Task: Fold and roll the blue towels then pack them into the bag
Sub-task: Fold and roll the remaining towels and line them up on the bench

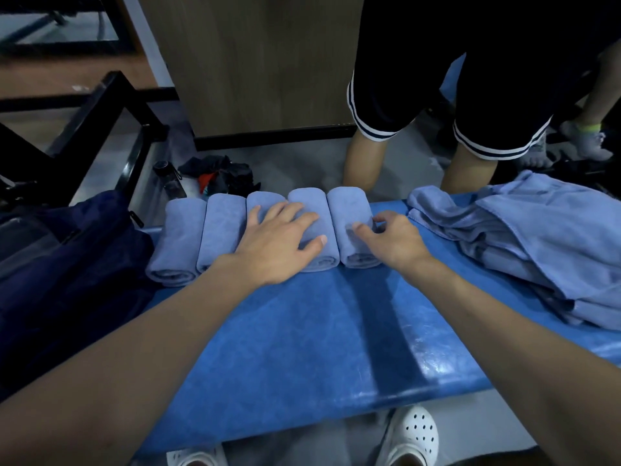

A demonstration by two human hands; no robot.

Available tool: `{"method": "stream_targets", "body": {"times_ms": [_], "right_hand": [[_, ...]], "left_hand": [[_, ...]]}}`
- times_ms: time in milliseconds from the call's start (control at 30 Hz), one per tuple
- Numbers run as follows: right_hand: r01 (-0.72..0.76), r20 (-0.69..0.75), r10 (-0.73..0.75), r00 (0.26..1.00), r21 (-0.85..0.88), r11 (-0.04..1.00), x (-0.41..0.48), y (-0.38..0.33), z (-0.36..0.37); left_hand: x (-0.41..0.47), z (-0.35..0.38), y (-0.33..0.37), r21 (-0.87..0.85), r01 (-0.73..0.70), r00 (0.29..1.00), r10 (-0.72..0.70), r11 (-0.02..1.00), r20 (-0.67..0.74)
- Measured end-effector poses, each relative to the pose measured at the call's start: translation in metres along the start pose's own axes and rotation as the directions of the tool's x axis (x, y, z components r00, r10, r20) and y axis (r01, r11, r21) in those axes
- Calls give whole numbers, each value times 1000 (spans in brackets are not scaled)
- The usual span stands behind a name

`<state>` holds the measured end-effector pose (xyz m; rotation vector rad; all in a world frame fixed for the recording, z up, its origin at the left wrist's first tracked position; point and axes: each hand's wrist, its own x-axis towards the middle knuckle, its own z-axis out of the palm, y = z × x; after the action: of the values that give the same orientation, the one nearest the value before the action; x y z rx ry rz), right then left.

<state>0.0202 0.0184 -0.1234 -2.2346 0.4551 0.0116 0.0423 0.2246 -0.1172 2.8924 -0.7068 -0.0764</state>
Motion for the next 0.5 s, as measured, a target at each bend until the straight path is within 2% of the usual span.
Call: {"method": "stream_targets", "body": {"times_ms": [167, 300, 367, 433, 500], "right_hand": [[58, -87, -70, 994, -127, 990, -16, 15, -38], [156, -232, -235, 944, -315, 936, -30, 37, -93], [110, -310, -268, 912, -445, 889, -34, 51, -125], [-11, -366, -273, 890, -616, 788, -36, 70, -153], [-126, -403, -234, 885, -691, 712, -37, 94, -176]], "left_hand": [[21, -17, 39, -47, -72, 989, 66, 996, -130], [43, -29, 93, -95, -157, 976, 140, 983, -164], [51, -33, 124, -142, -184, 971, 157, 973, -178], [58, -32, 152, -214, -198, 970, 161, 956, -180], [62, -31, 177, -254, -208, 971, 168, 945, -170]]}}
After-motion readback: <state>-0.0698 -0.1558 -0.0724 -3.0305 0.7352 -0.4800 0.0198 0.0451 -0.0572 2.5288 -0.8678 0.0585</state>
